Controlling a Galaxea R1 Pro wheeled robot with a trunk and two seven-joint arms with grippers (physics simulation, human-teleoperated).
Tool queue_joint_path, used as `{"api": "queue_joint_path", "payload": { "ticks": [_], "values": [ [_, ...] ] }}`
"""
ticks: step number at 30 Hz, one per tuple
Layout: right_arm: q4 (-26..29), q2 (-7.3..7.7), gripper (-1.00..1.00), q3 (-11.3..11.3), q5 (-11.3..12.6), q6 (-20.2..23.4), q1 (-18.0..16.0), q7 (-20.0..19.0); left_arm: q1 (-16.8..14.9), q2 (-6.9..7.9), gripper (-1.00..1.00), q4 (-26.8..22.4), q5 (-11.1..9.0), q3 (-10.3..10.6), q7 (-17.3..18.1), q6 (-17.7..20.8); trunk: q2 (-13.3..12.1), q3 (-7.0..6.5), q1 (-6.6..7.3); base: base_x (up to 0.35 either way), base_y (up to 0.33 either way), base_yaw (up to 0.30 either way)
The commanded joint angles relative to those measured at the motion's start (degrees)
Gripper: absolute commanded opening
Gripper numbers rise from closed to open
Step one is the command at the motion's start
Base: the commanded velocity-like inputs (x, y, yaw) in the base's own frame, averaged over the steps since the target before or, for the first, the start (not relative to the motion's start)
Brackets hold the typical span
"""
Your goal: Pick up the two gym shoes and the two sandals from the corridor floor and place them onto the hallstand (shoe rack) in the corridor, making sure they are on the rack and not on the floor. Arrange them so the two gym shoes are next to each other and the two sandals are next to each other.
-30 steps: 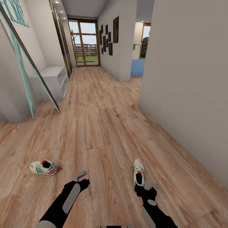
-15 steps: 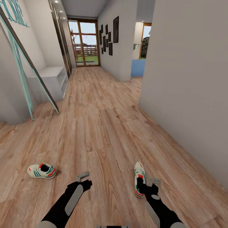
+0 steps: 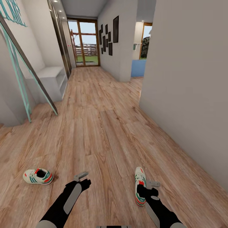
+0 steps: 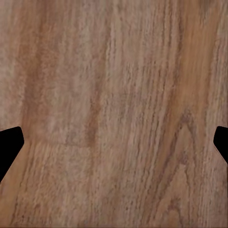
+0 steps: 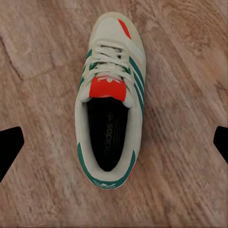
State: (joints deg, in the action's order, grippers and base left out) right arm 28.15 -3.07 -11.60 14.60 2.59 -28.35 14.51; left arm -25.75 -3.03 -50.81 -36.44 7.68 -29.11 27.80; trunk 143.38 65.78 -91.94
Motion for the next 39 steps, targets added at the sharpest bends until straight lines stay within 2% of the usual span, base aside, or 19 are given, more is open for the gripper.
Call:
{"api": "queue_joint_path", "payload": {
  "ticks": [1, 6, 10, 20, 33, 39],
  "values": [
    [-0.06, -0.02, 1.0, 0.0, 0.0, 0.07, -0.01, 0.0, 0.0, -0.07, 1.0, -0.03, -0.07, -0.82, 0.0, 0.03, 0.01, 0.22, -0.03, 0.014, -0.002, 0.0],
    [-0.24, -0.05, 1.0, -0.04, -0.07, 0.33, -0.14, -0.01, 0.0, -0.26, 1.0, -0.14, -0.25, -3.93, 0.05, 0.14, 0.08, 1.33, -0.15, 0.007, -0.001, 0.0],
    [-0.32, -0.16, 1.0, -0.08, -0.16, 0.41, -0.88, -0.01, -0.02, -0.29, 1.0, -0.16, -0.28, -4.5, 0.08, 0.2, 0.13, 2.22, -0.26, 0.001, 0.0, 0.0],
    [-6.76, -0.61, 1.0, -0.4, -0.42, 0.66, -7.12, -0.68, 0.0, -0.3, 1.0, -0.22, -0.3, -4.76, 0.1, 0.23, 0.27, 4.43, -0.52, 0.0, 0.0, 0.0],
    [-7.86, -0.71, 1.0, -0.6, -0.36, 0.52, -8.89, -0.96, -0.01, -0.27, 1.0, -0.37, -0.26, -4.74, 0.25, -0.01, 0.44, 7.31, -0.85, 0.0, 0.0, 0.0],
    [-7.63, -0.71, 1.0, -0.62, -0.36, 0.5, -9.01, -1.11, -0.02, -0.23, 1.0, -0.49, -0.22, -4.67, 0.4, -0.23, 0.44, 7.31, -0.85, 0.0, 0.0, 0.0]
  ]
}}
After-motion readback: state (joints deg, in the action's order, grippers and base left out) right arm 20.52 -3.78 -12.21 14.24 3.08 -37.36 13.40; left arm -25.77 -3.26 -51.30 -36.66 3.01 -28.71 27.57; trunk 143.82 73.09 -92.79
